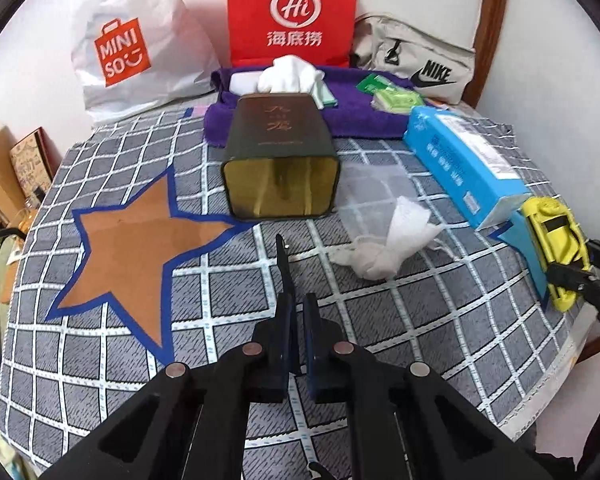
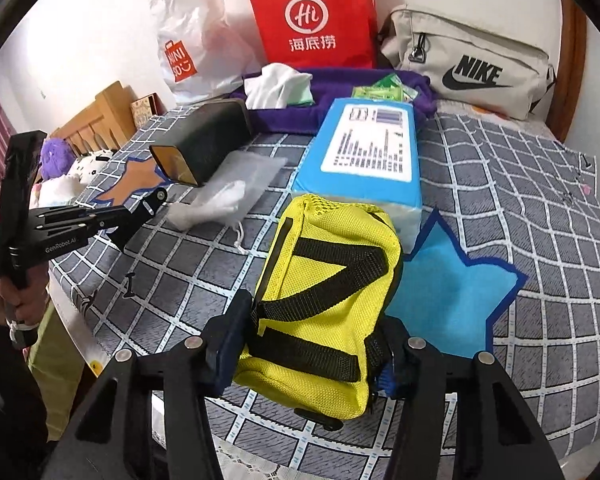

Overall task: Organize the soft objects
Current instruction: 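Open the left tool above the white tissue while the right tool holds the pouch, then carry the yellow pouch toward the purple towel while the left tool moves over the towel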

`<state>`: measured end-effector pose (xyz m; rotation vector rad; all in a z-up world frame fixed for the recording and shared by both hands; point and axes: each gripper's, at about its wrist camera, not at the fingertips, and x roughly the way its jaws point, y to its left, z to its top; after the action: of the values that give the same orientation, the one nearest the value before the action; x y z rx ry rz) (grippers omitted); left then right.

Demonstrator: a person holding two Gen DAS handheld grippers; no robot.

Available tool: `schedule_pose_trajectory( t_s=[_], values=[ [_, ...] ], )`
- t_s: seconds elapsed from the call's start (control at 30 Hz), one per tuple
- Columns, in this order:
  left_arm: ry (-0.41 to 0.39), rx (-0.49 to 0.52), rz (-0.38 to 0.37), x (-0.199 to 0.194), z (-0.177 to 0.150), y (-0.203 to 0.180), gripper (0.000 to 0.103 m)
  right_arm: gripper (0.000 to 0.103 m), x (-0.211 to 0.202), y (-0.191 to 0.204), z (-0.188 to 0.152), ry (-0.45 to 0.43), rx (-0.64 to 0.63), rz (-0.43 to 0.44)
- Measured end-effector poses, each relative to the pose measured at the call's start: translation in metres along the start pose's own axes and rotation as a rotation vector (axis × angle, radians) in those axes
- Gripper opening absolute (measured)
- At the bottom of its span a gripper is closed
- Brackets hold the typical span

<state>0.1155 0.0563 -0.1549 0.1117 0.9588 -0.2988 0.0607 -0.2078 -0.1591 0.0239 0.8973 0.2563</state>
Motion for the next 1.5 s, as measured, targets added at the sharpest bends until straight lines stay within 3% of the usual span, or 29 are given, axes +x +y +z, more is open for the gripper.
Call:
schedule_pose_trajectory(
  t_s=[0.1, 0.23, 0.37, 0.47, 0.5, 0.53, 0.73, 0.93, 1.13, 1.5],
  values=[
    [0.003, -0.009, 0.016, -0.001, -0.002, 0.002, 0.01, 0.054, -0.002, 0.002, -0.001, -0.003, -0.008, 0.005],
    [0.03, -0.039, -0.003, 0.008, -0.004, 0.006, 0.034, 0.054, 0.0, 0.002, -0.002, 0.004, -0.003, 0.008],
    [0.059, -0.009, 0.045, 0.023, -0.005, 0.001, 0.036, 0.054, 0.003, 0.002, -0.002, 0.011, -0.001, 0.01],
    [0.049, 0.012, 0.063, 0.026, -0.004, -0.003, 0.036, 0.054, 0.005, 0.001, 0.0, 0.012, 0.0, 0.005],
    [0.045, 0.01, 0.06, 0.026, -0.004, -0.002, 0.025, 0.054, 0.005, 0.001, 0.0, 0.011, 0.001, 0.004],
    [0.041, 0.008, 0.049, 0.026, -0.003, -0.002, 0.02, 0.054, 0.005, 0.0, 0.0, 0.009, 0.002, 0.004],
    [0.034, -0.005, 0.029, 0.02, 0.0, -0.001, 0.02, 0.054, -0.004, -0.001, 0.007, -0.018, 0.004, 0.02],
    [-0.026, -0.019, 0.035, -0.01, 0.012, 0.0, 0.02, 0.054, -0.019, -0.004, 0.021, -0.059, 0.0, 0.024],
    [-0.094, -0.038, 0.047, -0.04, 0.032, 0.002, 0.02, 0.054, -0.027, -0.009, 0.039, -0.084, 0.012, 0.008],
    [-0.16, -0.093, 0.065, -0.054, 0.08, 0.001, 0.02, 0.054, -0.024, -0.02, 0.082, -0.106, 0.054, -0.033]
  ],
)
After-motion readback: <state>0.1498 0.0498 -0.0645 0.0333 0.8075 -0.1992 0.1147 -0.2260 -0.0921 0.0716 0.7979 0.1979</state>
